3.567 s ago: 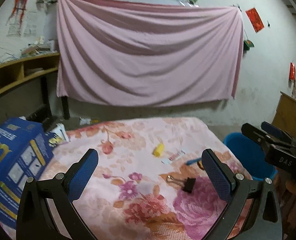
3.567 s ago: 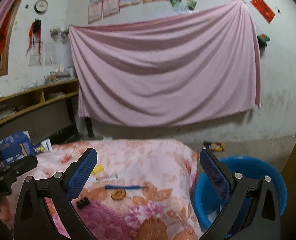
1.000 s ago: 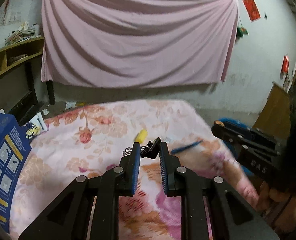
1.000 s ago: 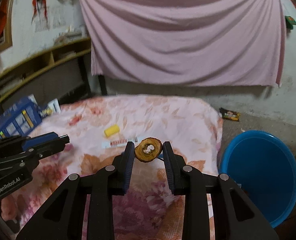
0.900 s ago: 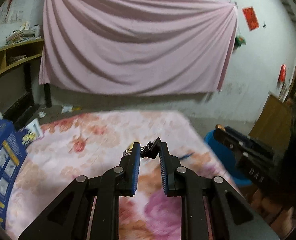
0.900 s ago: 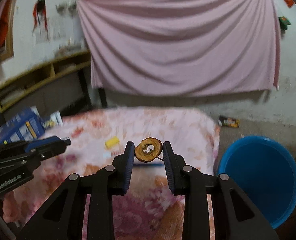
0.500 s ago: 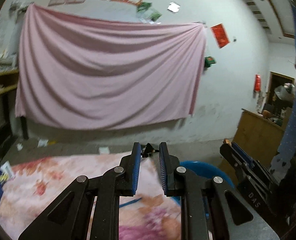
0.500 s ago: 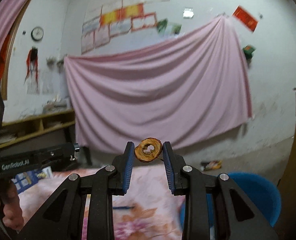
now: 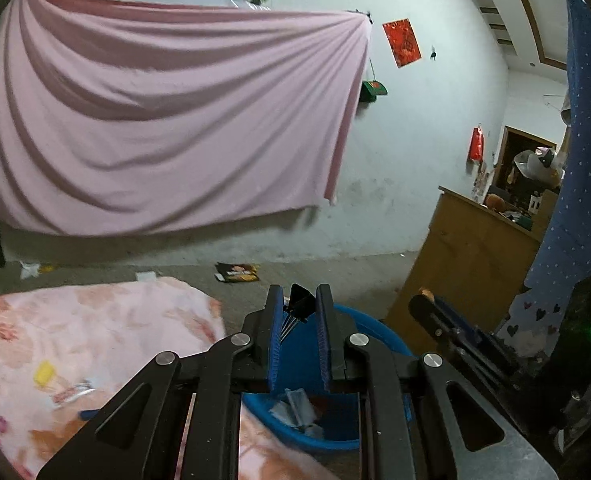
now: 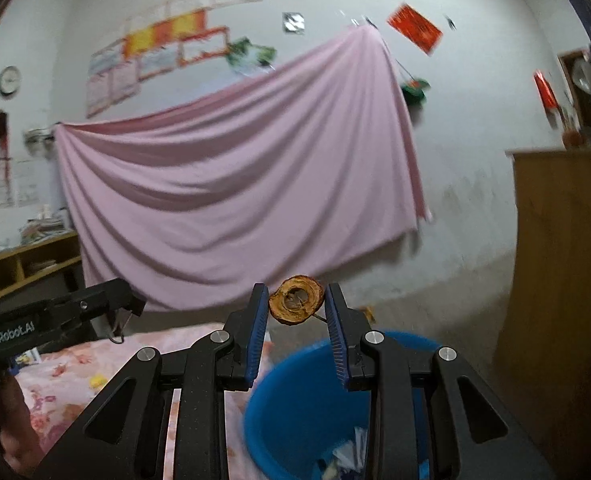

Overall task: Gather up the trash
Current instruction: 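Carry the binder clip and brown slice over the blue basin and open both tools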

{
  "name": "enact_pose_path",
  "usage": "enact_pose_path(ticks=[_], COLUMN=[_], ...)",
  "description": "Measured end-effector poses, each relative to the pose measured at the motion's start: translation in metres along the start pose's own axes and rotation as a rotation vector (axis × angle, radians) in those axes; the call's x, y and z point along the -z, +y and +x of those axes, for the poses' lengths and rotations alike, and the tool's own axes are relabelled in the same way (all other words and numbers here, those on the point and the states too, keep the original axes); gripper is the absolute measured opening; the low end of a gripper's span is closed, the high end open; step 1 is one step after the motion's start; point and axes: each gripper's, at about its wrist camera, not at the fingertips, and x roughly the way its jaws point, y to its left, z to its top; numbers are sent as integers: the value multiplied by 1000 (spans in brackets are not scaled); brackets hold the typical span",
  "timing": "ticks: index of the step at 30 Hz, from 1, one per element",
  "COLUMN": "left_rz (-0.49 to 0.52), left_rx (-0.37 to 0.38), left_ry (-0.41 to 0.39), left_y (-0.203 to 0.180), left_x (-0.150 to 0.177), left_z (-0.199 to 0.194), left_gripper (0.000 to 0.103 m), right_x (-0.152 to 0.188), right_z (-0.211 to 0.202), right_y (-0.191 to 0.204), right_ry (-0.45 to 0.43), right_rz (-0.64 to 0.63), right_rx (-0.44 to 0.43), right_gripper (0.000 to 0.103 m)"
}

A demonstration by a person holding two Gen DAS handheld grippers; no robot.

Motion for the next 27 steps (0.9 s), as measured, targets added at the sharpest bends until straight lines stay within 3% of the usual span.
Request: enact_pose_path(ticks=[9, 16, 22, 25, 27], left_rz=[-42, -105, -122, -125, -133], left_rx=[36, 46, 48, 46, 40], left_ry=[107, 217, 229, 225, 227], left_y=[-7, -3, 1, 1, 2], left_x=[7, 17, 18, 18, 20], left_z=[38, 65, 67, 66, 67], left_gripper=[13, 13, 15, 18, 18], right_x=[12, 23, 25, 24, 24], right_z=[10, 25, 33, 35, 36], right_y=[-42, -53, -53, -54, -55], right_ry=[104, 211, 253, 263, 264], right_rz=[91, 122, 121, 124, 127], right_rx=[82, 91, 93, 99, 101], right_gripper=[27, 27, 28, 40, 41])
